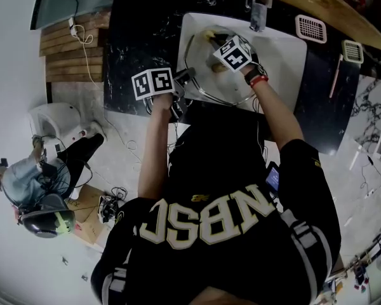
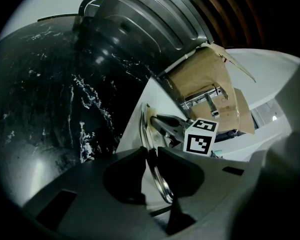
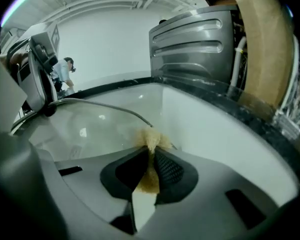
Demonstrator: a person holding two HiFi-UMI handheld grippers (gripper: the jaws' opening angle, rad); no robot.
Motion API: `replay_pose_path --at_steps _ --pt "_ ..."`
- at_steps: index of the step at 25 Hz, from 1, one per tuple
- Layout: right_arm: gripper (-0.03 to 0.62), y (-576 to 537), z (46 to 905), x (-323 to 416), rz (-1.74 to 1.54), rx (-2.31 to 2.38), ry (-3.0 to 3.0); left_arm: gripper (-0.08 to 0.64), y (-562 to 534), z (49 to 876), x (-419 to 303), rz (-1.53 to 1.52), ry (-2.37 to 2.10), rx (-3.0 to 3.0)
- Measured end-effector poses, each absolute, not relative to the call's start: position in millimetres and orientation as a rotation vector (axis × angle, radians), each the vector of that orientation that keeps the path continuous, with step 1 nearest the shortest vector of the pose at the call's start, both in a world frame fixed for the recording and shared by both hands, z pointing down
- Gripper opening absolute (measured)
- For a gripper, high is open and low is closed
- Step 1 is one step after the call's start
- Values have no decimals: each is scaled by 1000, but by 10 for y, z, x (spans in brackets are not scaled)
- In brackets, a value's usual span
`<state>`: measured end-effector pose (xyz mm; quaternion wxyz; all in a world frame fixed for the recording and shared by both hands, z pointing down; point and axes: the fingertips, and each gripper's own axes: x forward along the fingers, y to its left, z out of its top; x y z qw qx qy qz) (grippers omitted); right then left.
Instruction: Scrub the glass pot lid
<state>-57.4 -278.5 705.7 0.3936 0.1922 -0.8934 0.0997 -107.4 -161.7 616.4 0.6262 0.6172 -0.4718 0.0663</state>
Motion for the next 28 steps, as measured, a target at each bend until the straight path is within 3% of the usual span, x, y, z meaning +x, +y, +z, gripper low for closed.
replay_pose_path --at_steps 28 --pt "49 -2217 7416 957 229 411 -1854 83 -1611 6159 -1066 157 -1075 1438"
